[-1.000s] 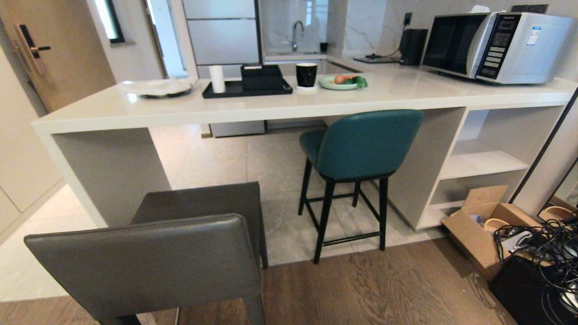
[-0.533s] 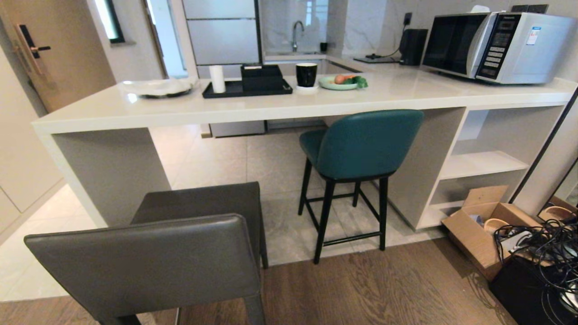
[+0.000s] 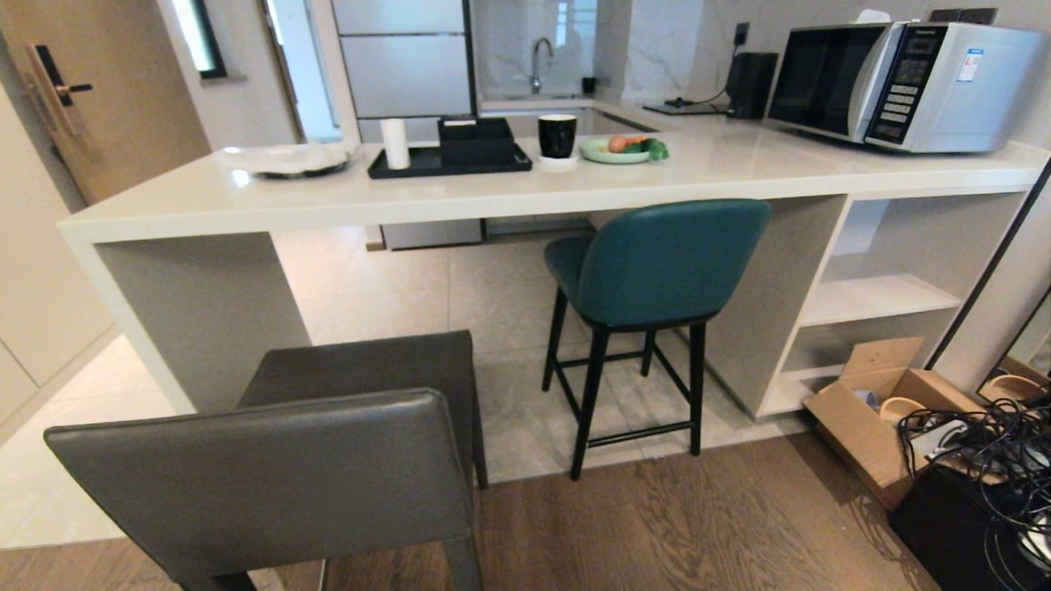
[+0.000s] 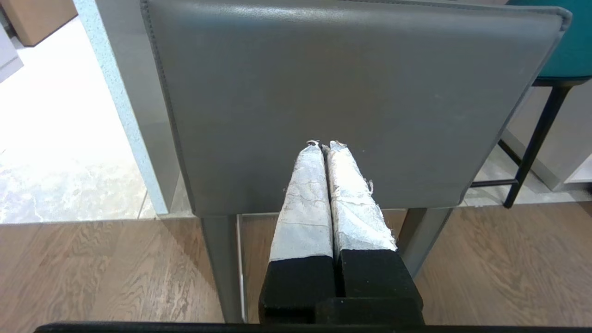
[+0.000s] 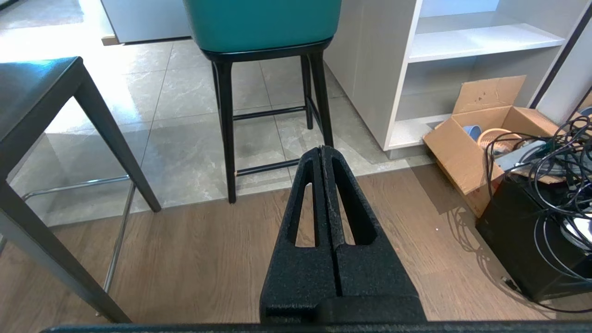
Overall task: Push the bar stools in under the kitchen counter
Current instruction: Pull the blue chair out from under the dining table
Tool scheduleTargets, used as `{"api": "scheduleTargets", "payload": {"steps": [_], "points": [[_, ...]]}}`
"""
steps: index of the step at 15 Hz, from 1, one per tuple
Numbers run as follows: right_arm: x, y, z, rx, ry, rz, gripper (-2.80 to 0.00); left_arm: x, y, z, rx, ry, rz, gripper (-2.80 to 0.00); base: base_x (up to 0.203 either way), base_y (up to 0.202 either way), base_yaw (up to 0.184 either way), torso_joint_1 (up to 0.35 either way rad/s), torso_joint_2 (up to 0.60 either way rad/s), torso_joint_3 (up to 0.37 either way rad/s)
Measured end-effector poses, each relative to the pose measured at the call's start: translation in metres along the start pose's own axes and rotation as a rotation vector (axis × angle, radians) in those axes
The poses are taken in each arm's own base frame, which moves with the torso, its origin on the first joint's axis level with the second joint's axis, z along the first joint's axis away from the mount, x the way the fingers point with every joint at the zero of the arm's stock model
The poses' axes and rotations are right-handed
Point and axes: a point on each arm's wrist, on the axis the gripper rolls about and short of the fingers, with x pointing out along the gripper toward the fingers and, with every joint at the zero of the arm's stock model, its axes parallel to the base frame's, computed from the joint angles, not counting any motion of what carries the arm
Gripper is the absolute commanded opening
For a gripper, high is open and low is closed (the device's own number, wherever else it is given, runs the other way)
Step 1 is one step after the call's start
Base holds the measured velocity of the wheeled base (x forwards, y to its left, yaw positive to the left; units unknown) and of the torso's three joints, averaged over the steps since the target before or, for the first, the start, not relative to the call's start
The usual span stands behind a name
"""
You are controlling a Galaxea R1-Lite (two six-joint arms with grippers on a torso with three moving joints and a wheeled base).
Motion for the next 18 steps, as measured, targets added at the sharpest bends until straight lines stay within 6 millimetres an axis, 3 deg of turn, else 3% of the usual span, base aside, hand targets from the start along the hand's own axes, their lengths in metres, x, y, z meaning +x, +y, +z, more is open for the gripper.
{"api": "scheduleTargets", "payload": {"steps": [12, 18], "points": [[0.0000, 0.0000, 0.0000, 0.001, 0.000, 0.000, -2.80, 0.0000, 0.0000, 0.0000, 0.000, 0.000, 0.000, -2.80, 0.000, 0.000, 0.000, 0.000, 0.00, 0.000], [0.0000, 0.0000, 0.0000, 0.002, 0.000, -0.001, -2.80, 0.0000, 0.0000, 0.0000, -0.001, 0.000, 0.000, -2.80, 0.000, -0.164, -0.001, 0.003, 0.00, 0.003]]}}
